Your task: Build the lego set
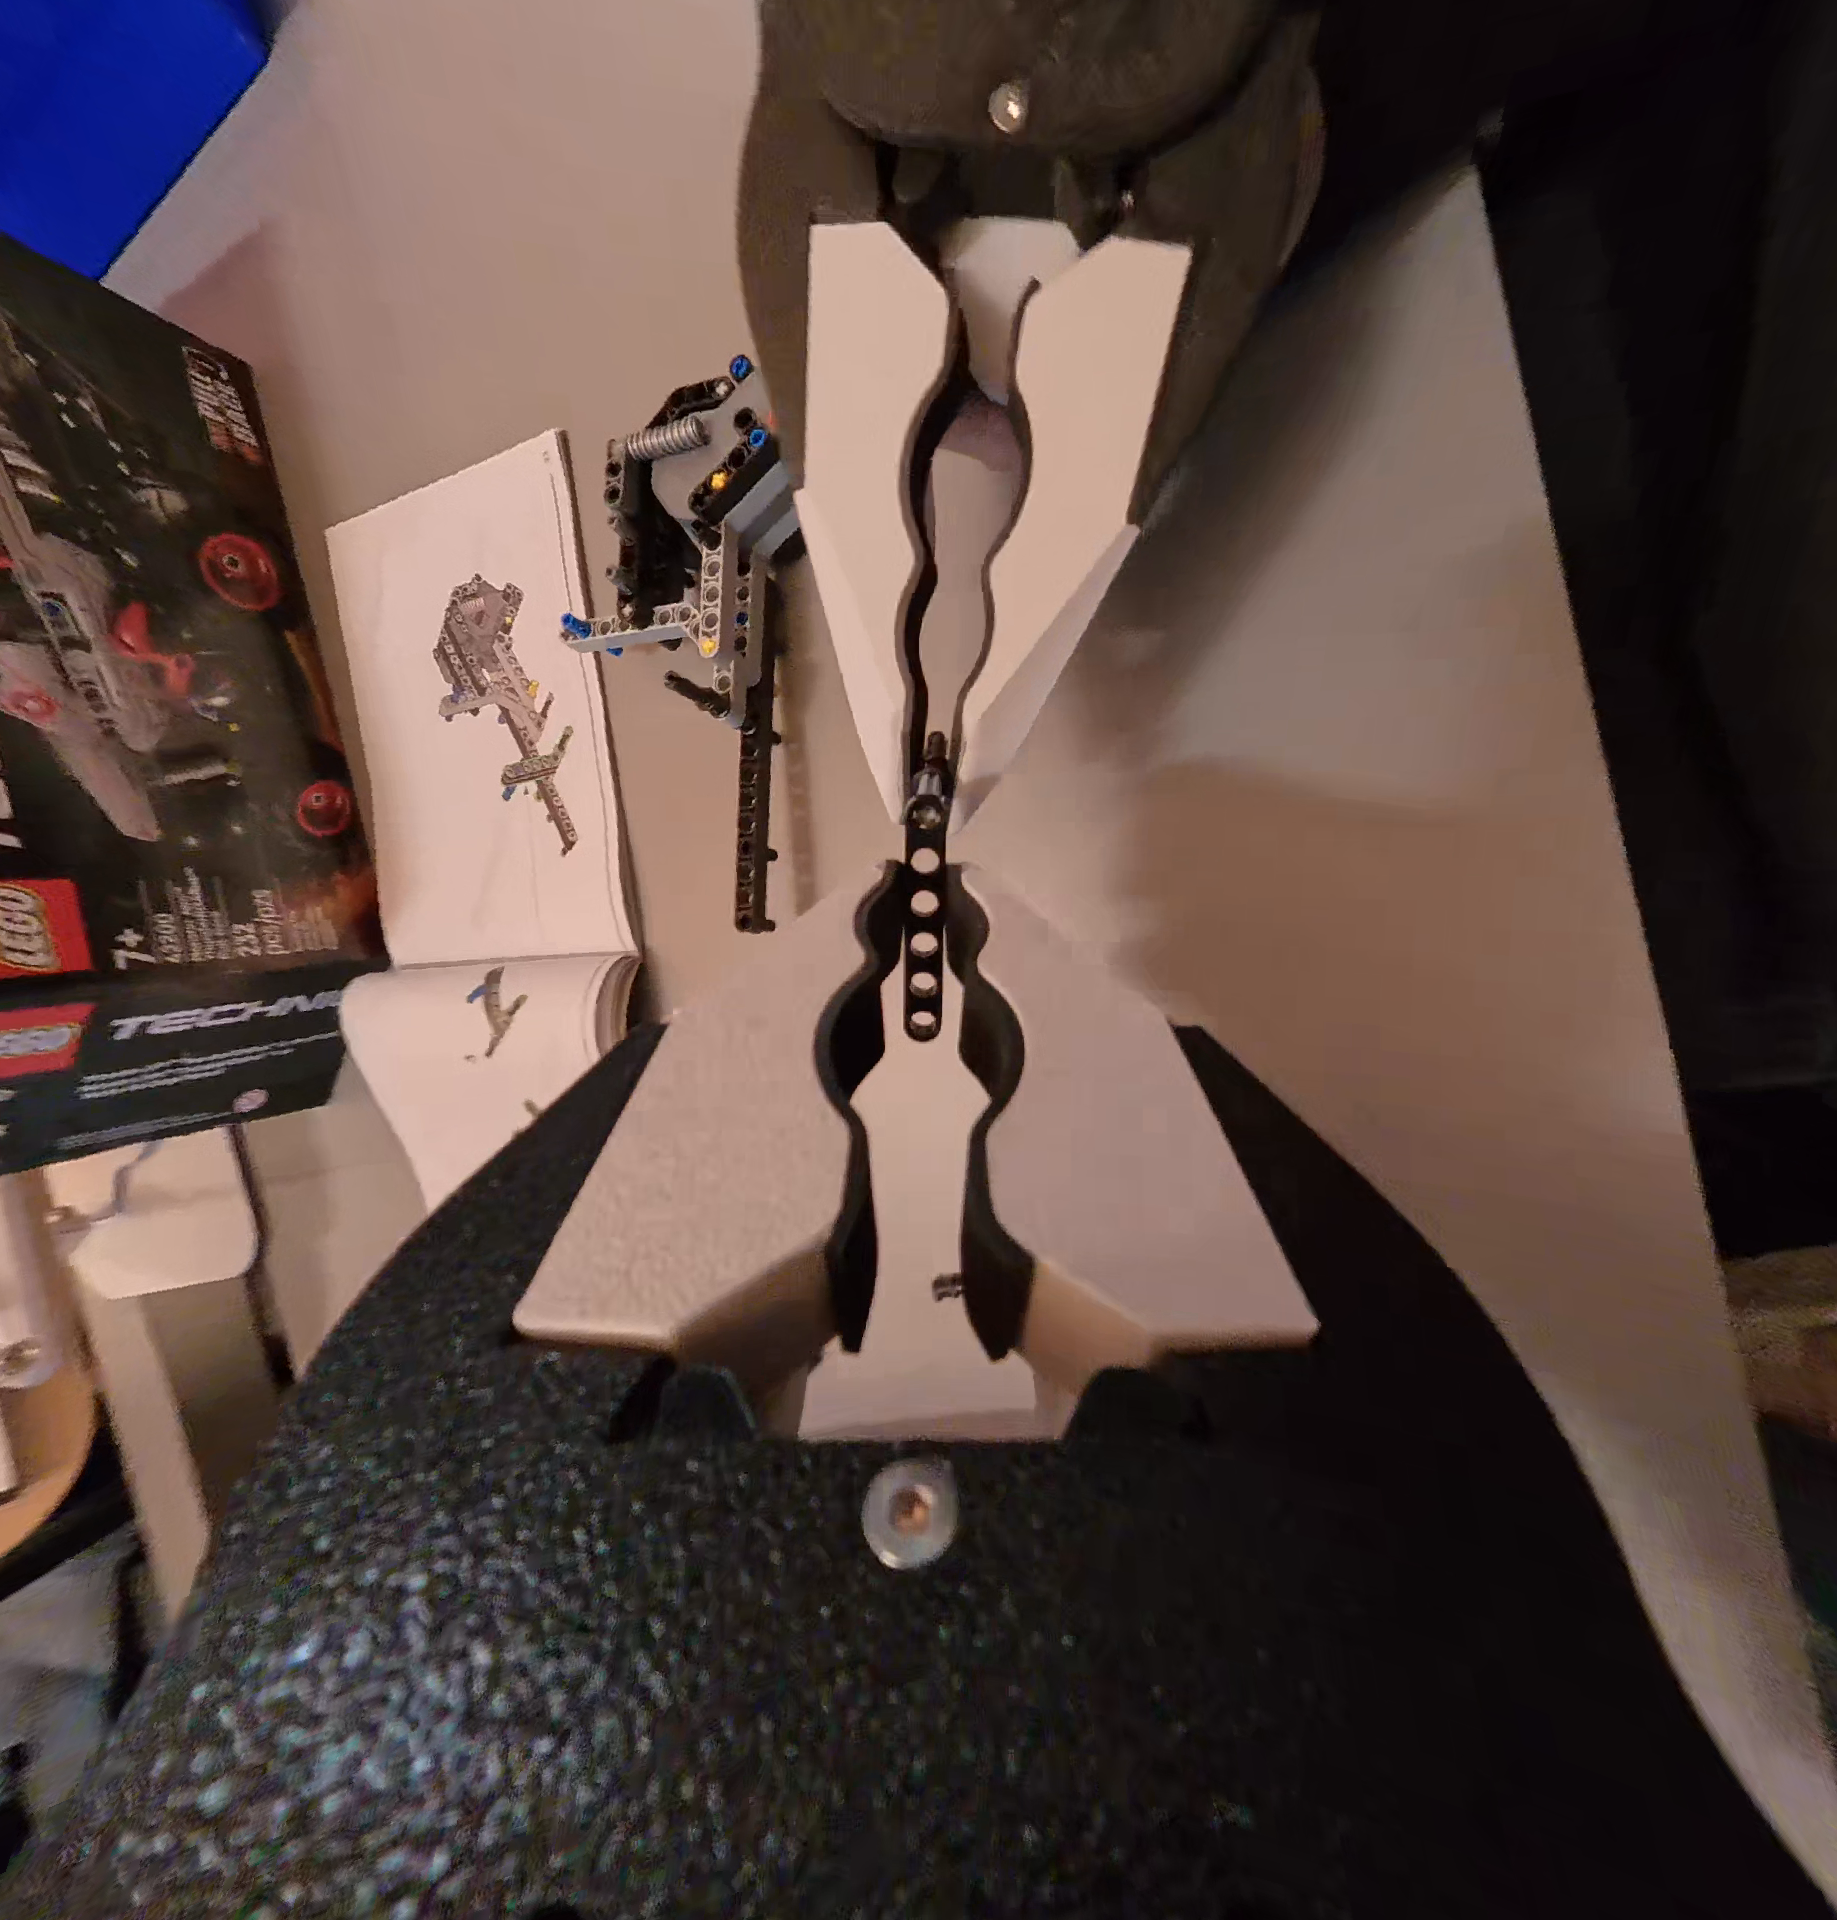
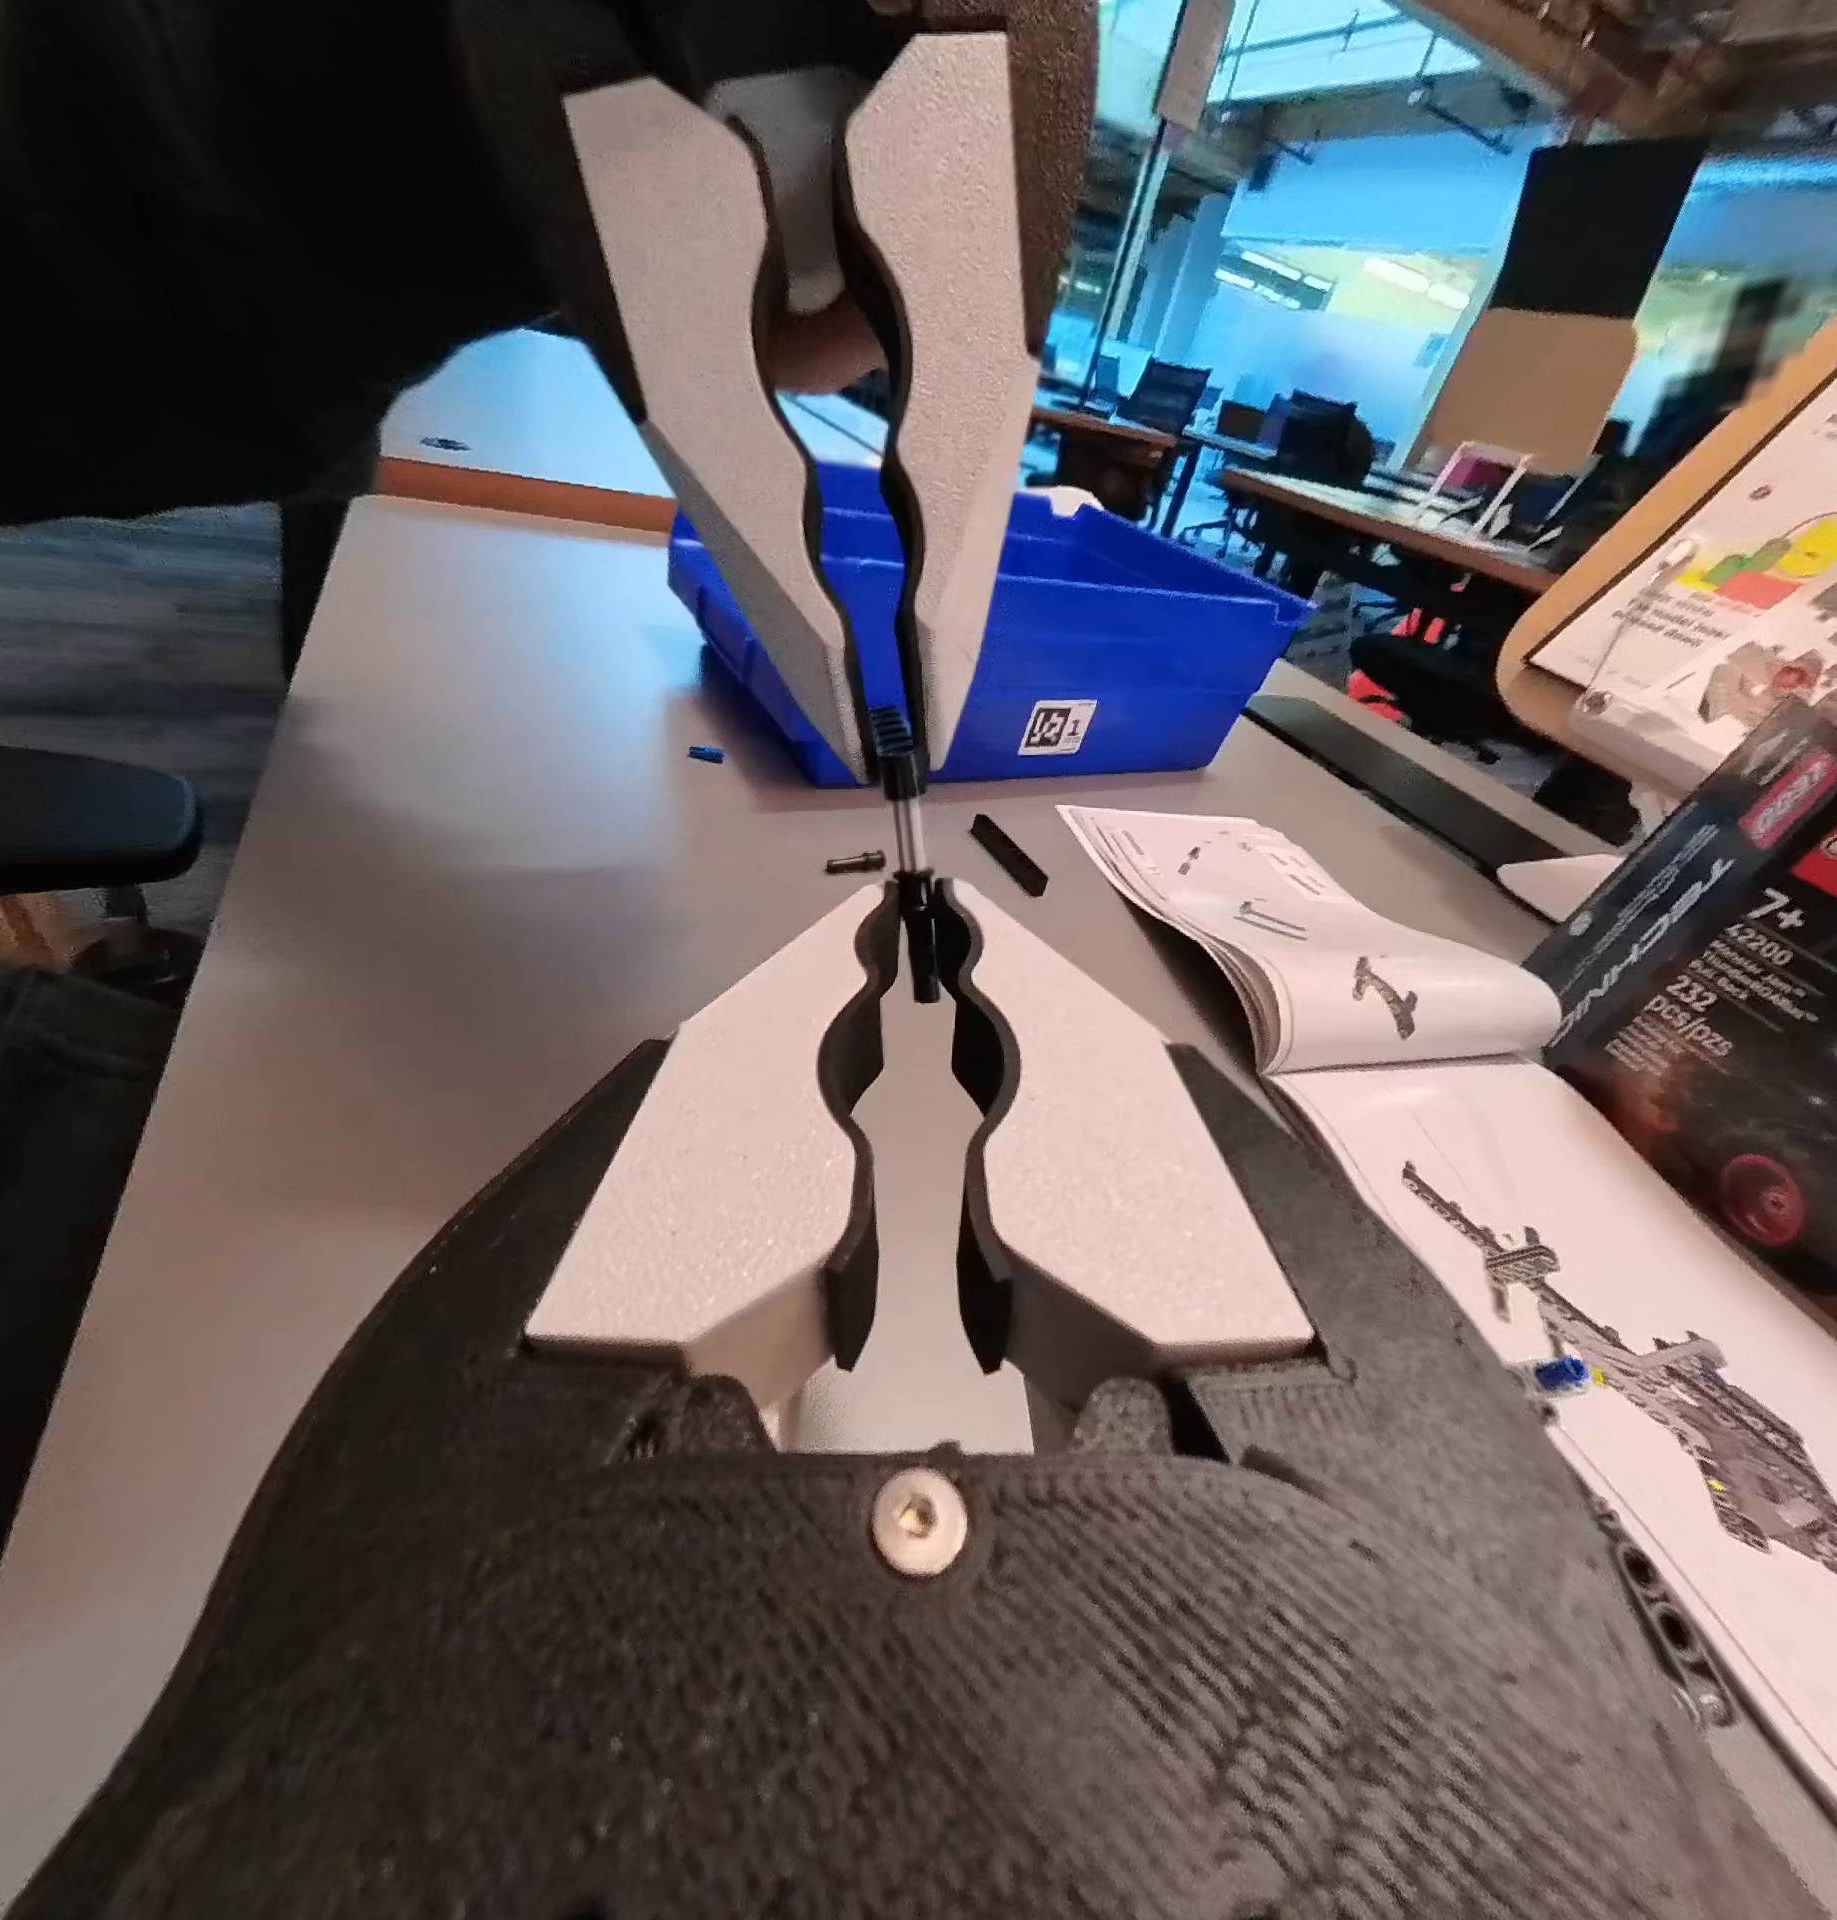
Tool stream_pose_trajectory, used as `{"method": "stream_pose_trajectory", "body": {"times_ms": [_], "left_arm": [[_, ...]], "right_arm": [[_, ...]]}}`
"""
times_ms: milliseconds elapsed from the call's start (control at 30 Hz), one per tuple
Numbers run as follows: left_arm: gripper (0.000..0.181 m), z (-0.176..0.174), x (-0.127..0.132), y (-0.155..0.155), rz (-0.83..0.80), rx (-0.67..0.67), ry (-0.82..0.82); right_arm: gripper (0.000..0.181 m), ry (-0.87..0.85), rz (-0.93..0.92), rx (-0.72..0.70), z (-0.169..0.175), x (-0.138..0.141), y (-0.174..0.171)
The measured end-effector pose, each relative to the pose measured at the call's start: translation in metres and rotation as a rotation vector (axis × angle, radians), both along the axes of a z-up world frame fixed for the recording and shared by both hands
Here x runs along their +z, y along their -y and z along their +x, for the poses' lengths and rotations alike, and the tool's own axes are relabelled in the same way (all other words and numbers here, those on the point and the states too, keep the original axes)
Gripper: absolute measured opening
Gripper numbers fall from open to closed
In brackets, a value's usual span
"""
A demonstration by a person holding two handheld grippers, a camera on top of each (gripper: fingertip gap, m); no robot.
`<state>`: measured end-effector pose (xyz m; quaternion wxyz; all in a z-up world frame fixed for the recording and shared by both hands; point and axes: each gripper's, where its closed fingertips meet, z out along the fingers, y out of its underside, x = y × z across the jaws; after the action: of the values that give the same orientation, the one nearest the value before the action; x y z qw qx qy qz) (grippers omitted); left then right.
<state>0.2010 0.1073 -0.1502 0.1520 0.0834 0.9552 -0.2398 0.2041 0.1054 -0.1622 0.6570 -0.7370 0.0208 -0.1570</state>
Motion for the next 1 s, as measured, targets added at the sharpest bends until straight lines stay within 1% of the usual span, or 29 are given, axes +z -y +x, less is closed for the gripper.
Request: {"method": "stream_pose_trajectory", "body": {"times_ms": [67,133,267,333,467,567,633,800,900,1000], "left_arm": [[0.005,0.0,-0.003,0.0,0.035,-0.031,0.04],[0.005,0.001,-0.005,0.001,0.027,-0.049,0.057],[0.005,0.004,-0.006,0.004,-0.02,-0.026,0.055],[0.005,0.006,-0.008,0.004,-0.016,-0.007,0.078],[0.005,0.012,-0.013,0.002,0.075,0.003,0.173],[0.005,0.014,-0.022,-0.001,0.147,-0.002,0.232],[0.005,0.015,-0.028,-0.003,0.158,0.001,0.24],[0.005,0.016,-0.026,-0.001,0.104,-0.002,0.259],[0.005,0.015,-0.026,-0.001,0.068,-0.019,0.273],[0.005,0.014,-0.021,0.001,-0.035,-0.007,0.244]], "right_arm": [[0.004,-0.034,-0.022,0.022,-0.001,-0.002,-0.001],[0.003,-0.054,-0.031,0.025,-0.001,-0.002,-0.001],[0.003,-0.014,-0.071,-0.021,0.003,-0.004,0.002],[0.004,0.022,-0.106,-0.064,0.007,-0.005,0.003],[0.004,0.169,-0.223,-0.163,0.014,-0.009,0.004],[0.003,0.238,-0.289,-0.189,0.015,-0.016,0.003],[0.003,0.251,-0.301,-0.186,0.015,-0.019,0.002],[0.004,0.309,-0.337,-0.213,0.016,-0.017,0.002],[0.003,0.25,-0.294,-0.193,0.014,-0.016,0.001],[0.003,0.179,-0.227,-0.16,0.013,-0.012,0.003]]}}
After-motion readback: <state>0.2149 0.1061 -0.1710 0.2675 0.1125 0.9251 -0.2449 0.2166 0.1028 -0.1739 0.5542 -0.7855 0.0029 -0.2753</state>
